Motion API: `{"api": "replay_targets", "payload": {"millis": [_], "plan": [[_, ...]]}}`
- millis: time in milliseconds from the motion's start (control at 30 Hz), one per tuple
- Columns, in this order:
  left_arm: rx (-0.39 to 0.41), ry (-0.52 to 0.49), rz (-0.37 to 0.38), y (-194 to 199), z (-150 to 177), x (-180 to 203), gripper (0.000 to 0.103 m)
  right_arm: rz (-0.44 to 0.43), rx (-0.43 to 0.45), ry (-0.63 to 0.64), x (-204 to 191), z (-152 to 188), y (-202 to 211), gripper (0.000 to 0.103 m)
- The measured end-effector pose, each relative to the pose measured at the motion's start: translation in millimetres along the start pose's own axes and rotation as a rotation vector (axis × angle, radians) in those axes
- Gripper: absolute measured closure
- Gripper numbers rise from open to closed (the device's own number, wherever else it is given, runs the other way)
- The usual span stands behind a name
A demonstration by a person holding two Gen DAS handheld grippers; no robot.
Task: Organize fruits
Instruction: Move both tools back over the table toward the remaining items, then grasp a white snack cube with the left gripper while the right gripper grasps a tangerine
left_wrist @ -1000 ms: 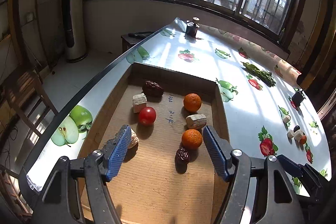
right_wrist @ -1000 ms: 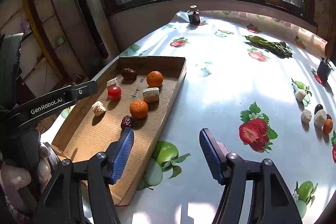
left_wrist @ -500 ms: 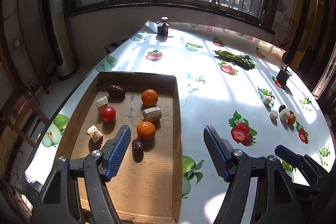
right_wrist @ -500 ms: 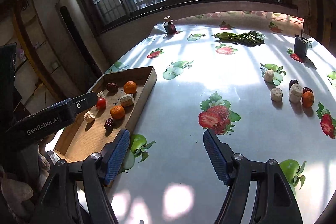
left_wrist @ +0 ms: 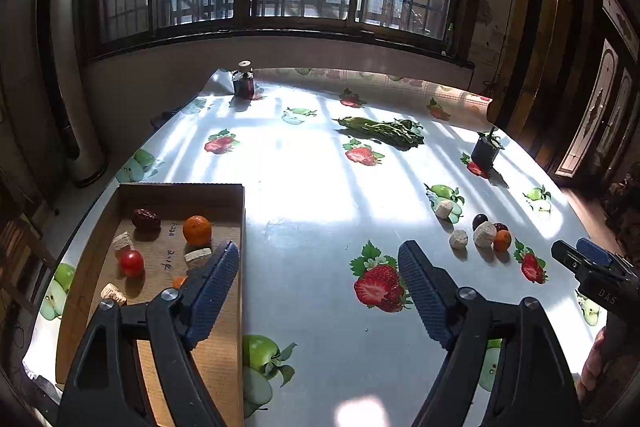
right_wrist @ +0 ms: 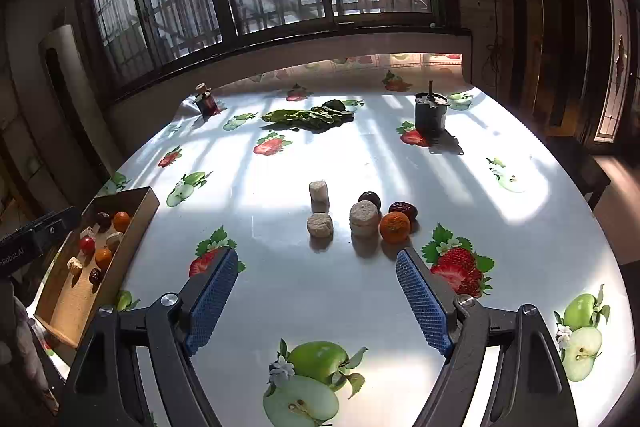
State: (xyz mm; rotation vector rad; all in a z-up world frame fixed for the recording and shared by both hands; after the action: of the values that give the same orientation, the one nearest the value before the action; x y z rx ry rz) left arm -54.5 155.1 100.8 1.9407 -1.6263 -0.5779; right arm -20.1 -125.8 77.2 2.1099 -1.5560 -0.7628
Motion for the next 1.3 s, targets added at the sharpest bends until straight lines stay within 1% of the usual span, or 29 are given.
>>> {"api": "replay_targets", "payload": {"millis": [67,100,200,267,300,333,367,400,433,467,500,533,633,700,800,833,900,933,967,1000,1033,1067,1100,1200,1300], "plan": [[-0.021,-0.027,0.026,-9,2,17,0.022,0.046,-0.006,-0.033,29,-8,-5,0.018],[-0.031,-0.042,0.038,-15,3,27,0.022,0.052,-0.016,-0.060,43,-12,-9,0.018],[-0.057,-0.092,0.083,-29,8,58,0.022,0.028,-0.048,-0.154,70,-20,-25,0.018],[-0.065,-0.121,0.115,-38,10,77,0.022,-0.014,-0.065,-0.187,75,-25,-38,0.018],[-0.069,-0.139,0.131,-44,11,87,0.022,-0.038,-0.073,-0.197,75,-26,-45,0.022],[-0.071,-0.155,0.144,-49,12,95,0.022,-0.062,-0.088,-0.205,73,-26,-54,0.032],[-0.074,-0.171,0.154,-55,13,103,0.022,-0.082,-0.108,-0.209,70,-24,-63,0.039],[-0.080,-0.188,0.163,-61,14,110,0.022,-0.095,-0.128,-0.210,67,-22,-73,0.051],[-0.089,-0.201,0.173,-68,15,117,0.022,-0.101,-0.144,-0.210,64,-20,-81,0.060],[-0.099,-0.208,0.182,-75,15,122,0.022,-0.102,-0.156,-0.208,62,-16,-89,0.060],[-0.108,-0.212,0.191,-82,15,127,0.024,-0.100,-0.163,-0.207,60,-13,-95,0.060],[-0.118,-0.217,0.197,-89,15,131,0.029,-0.096,-0.168,-0.208,59,-10,-101,0.060],[-0.139,-0.234,0.212,-108,14,144,0.032,-0.097,-0.184,-0.218,62,-2,-114,0.060],[-0.150,-0.244,0.232,-120,15,154,0.037,-0.099,-0.201,-0.222,65,2,-122,0.060],[-0.174,-0.253,0.261,-137,17,169,0.044,-0.134,-0.202,-0.245,68,4,-125,0.060],[-0.186,-0.255,0.277,-144,18,174,0.048,-0.139,-0.200,-0.249,68,4,-126,0.060],[-0.210,-0.258,0.301,-155,21,181,0.052,-0.148,-0.194,-0.253,69,3,-127,0.060],[-0.219,-0.259,0.314,-160,22,184,0.056,-0.149,-0.193,-0.252,69,4,-127,0.060],[-0.227,-0.262,0.329,-163,23,187,0.059,-0.150,-0.192,-0.249,68,3,-127,0.060],[-0.235,-0.264,0.346,-165,25,190,0.060,-0.154,-0.192,-0.247,68,3,-126,0.062],[-0.240,-0.267,0.360,-167,27,192,0.060,-0.161,-0.191,-0.247,67,3,-126,0.066],[-0.246,-0.274,0.375,-169,29,195,0.060,-0.162,-0.189,-0.248,66,2,-125,0.068],[-0.234,-0.286,0.379,-168,30,197,0.060,-0.153,-0.185,-0.243,66,2,-124,0.069],[-0.218,-0.298,0.389,-168,31,201,0.060,-0.125,-0.174,-0.223,67,1,-121,0.069],[-0.210,-0.278,0.400,-169,30,200,0.060,-0.138,-0.181,-0.224,65,2,-124,0.069]]}}
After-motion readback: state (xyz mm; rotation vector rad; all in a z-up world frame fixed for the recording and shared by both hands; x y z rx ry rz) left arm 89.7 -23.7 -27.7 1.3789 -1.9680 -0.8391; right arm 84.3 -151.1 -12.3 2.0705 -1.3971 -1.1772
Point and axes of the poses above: each gripper's, at about its wrist camera, not at the fingertips, and y roughly against the way its jaws point, x to its right, z to its underside, the point moved 5 cm from there along -y, roughly the way its jaws point, and after that the axes turned 6 degrees about -z, right-handed, at the moved point
